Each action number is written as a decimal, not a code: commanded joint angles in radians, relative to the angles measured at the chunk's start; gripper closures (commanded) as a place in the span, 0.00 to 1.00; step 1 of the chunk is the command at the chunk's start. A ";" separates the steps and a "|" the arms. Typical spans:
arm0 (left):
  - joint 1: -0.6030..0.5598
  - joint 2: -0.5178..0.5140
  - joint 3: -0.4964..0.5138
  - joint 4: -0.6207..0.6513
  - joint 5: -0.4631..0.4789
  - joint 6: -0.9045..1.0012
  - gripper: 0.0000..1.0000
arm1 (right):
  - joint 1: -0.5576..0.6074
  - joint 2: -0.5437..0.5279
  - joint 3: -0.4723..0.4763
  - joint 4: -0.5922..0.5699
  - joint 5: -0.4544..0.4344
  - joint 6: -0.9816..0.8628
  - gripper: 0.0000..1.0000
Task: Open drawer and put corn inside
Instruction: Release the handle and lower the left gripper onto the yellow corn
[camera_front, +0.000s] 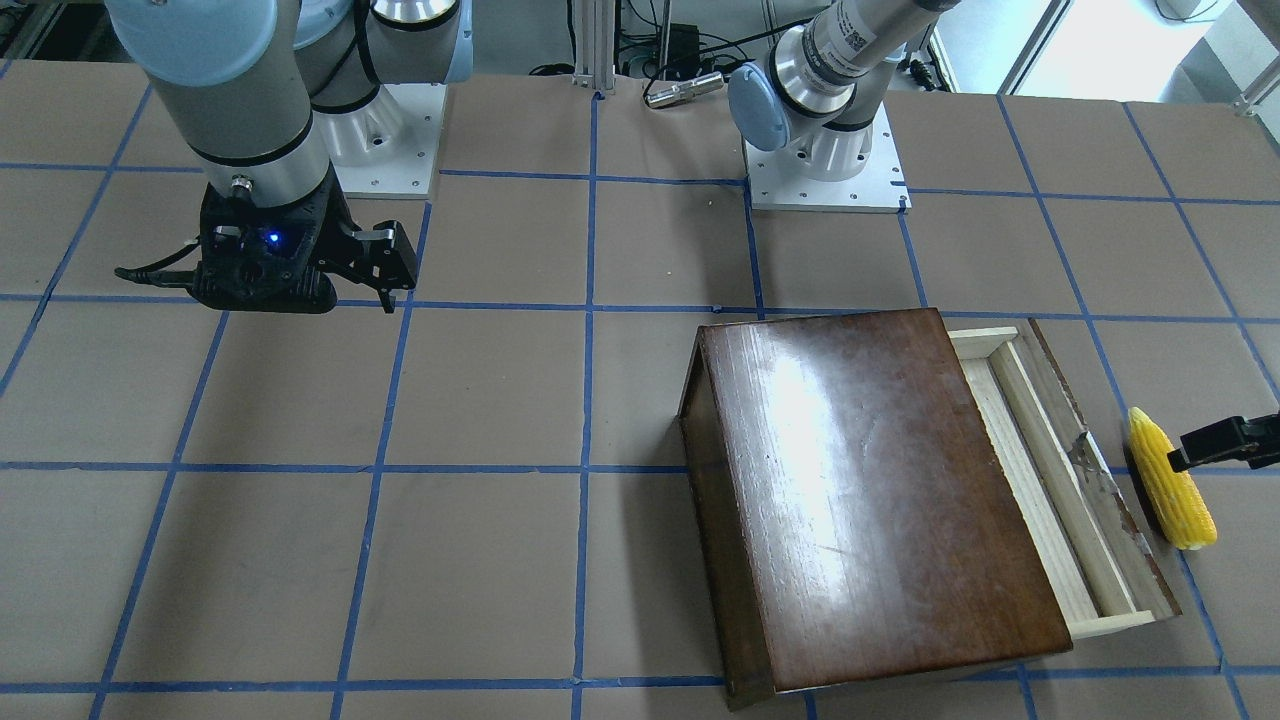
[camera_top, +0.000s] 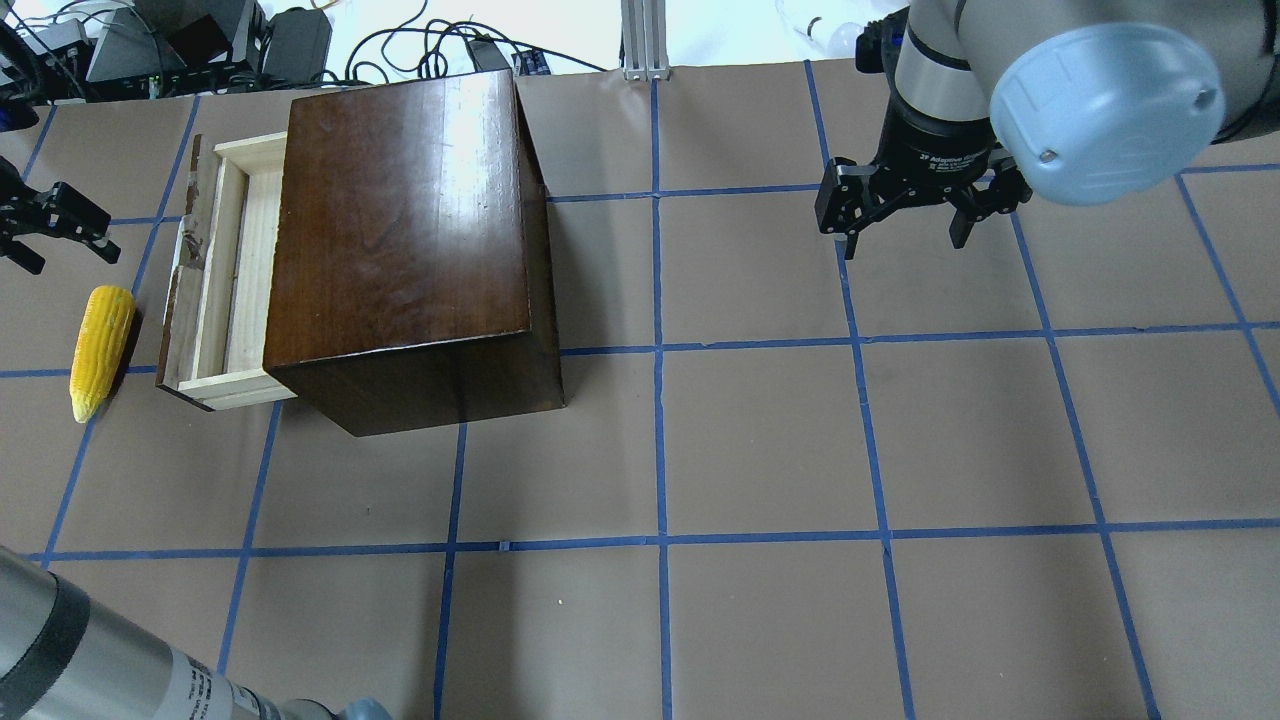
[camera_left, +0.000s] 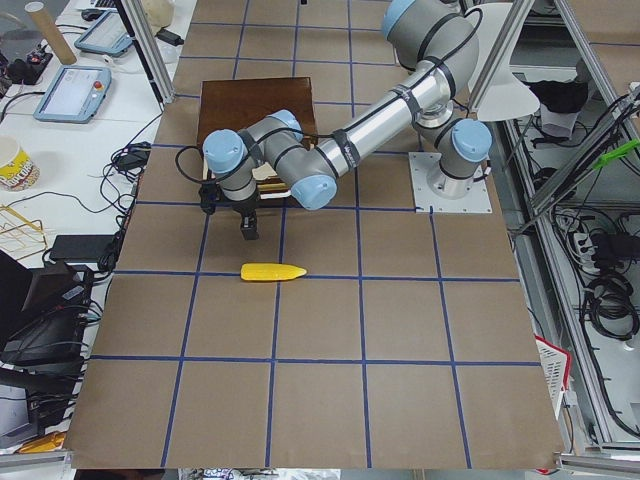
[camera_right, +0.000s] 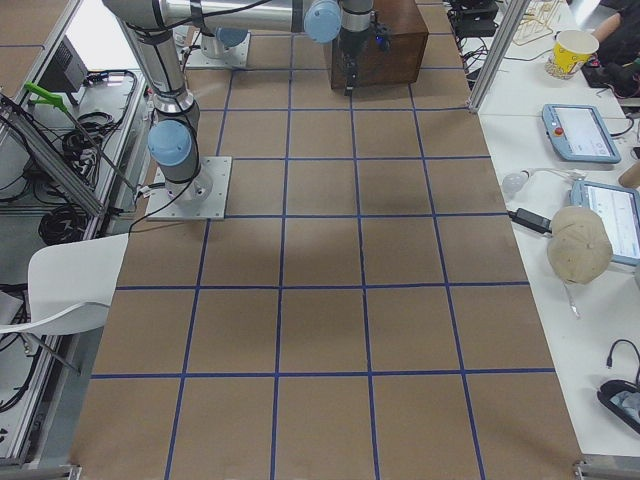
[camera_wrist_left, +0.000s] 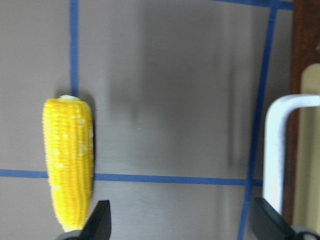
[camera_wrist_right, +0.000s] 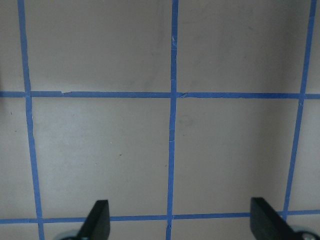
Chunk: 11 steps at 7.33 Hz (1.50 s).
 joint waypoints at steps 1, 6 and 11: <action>0.044 -0.065 -0.012 0.090 0.017 0.127 0.00 | 0.000 -0.001 0.000 0.001 0.000 0.000 0.00; 0.076 -0.134 -0.138 0.325 0.009 0.224 0.00 | 0.000 -0.001 0.000 0.001 0.000 0.000 0.00; 0.076 -0.152 -0.127 0.360 0.008 0.232 0.87 | 0.000 -0.001 0.000 0.001 0.000 0.000 0.00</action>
